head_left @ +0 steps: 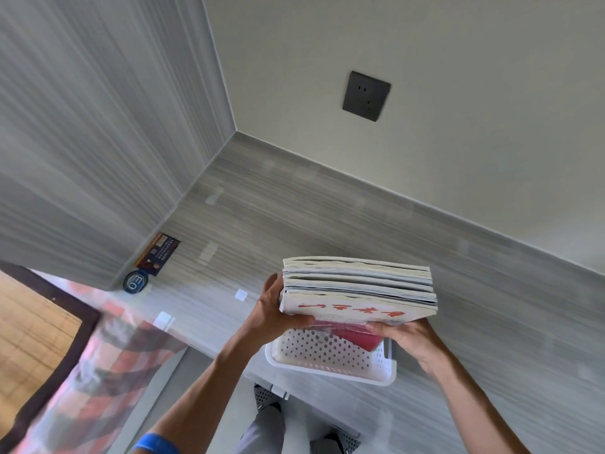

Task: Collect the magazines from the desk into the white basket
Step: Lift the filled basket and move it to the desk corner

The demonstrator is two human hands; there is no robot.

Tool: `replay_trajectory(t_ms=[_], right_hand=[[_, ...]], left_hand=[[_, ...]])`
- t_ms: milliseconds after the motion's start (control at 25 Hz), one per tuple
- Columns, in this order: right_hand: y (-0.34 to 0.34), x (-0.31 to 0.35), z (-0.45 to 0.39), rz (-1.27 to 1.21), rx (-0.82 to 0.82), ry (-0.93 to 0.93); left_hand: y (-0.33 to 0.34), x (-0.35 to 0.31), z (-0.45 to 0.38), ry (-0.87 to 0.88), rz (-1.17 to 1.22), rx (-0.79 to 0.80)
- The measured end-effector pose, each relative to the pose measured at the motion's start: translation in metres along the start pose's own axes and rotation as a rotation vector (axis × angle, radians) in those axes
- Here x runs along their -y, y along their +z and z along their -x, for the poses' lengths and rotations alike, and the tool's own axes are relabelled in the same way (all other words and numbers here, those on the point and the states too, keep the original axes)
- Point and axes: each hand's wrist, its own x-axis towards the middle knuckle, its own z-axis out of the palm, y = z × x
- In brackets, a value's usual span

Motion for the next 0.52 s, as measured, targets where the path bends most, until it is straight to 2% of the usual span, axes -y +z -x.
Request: replay_trajectory(t_ms=[80,200,320,400,440,520], right_hand=[[0.000,0.000,-0.003,-0.006,0.000,0.017],[-0.001,-0.002,-0.008,-0.022,0.008,0.011],[-0.002,-0.001,-0.008,-0.023,0.025,-0.021],[-0.004,-0.003,-0.010,0.007,0.031,-0.046],[-0.005,-0.004,-0.010,0.023,0.035,-0.045],[-0.009,-0.004,-0.008,0.056,0.066,-0.042]], left_hand=[[0.004,0.000,0.001,-0.048,0.051,0.007],[0.012,-0.009,0.008,-0.007,0.066,-0.065],[0.019,-0.012,0.026,-0.001,0.191,-0.122],[0.022,-0.011,0.030,-0.024,0.116,-0.142],[0.021,-0.006,0.032,-0.088,0.050,-0.180],[0.018,0.005,0.042,-0.402,0.045,-0.266]])
